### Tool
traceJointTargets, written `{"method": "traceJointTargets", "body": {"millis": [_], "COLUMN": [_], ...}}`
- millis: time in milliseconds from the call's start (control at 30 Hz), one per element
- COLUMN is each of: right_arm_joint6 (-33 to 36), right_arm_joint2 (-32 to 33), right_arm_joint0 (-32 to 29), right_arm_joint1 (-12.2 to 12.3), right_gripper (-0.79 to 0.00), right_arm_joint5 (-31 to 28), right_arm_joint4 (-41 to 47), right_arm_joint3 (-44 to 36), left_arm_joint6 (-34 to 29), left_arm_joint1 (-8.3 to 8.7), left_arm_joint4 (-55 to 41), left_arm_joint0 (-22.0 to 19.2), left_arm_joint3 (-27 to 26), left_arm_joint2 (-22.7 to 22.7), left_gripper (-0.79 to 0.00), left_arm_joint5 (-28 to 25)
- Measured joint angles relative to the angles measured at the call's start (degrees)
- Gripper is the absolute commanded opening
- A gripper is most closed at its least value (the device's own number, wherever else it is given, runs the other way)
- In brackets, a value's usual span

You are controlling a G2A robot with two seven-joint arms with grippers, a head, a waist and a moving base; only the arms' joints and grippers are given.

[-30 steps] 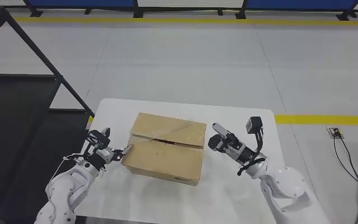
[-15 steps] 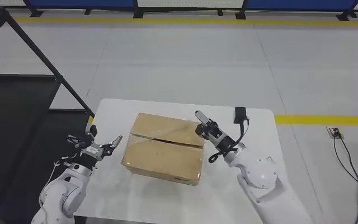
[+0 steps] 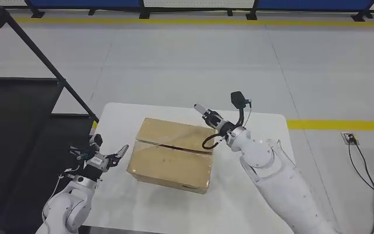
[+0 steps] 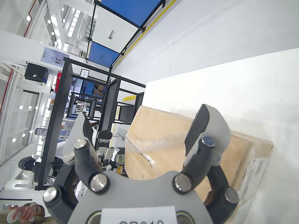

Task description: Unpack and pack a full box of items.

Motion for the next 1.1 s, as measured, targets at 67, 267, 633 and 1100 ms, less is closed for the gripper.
{"method": "traceJointTargets", "body": {"millis": [67, 267, 633, 1100], "right_arm_joint6": [-0.06, -1.97, 9.57, 22.58], "right_arm_joint2": [0.07, 1.3, 2.0, 0.46], "right_arm_joint0": [-0.14, -0.8, 3.43, 13.15], "right_arm_joint1": [-0.01, 0.25, 1.04, 0.71], "right_gripper": [0.0, 0.0, 0.0, 0.0], "right_arm_joint5": [-0.14, -10.5, -23.07, -49.49], "right_arm_joint4": [0.15, -4.17, -9.06, -8.92], "right_arm_joint3": [-0.1, 2.06, 11.05, 31.42], "left_arm_joint6": [-1.5, -10.03, -13.96, -14.35], "left_arm_joint1": [-0.08, -0.54, -1.0, -1.3], "left_arm_joint4": [-0.53, 2.41, 6.22, 6.48], "left_arm_joint0": [-0.42, -3.87, -6.59, -8.52], "left_arm_joint3": [0.43, 2.65, 5.97, 6.33], "left_arm_joint2": [-0.12, 1.9, 6.83, 8.52], "left_gripper": [0.0, 0.0, 0.0, 0.0], "left_arm_joint5": [1.79, 12.04, 12.48, 11.62]}}
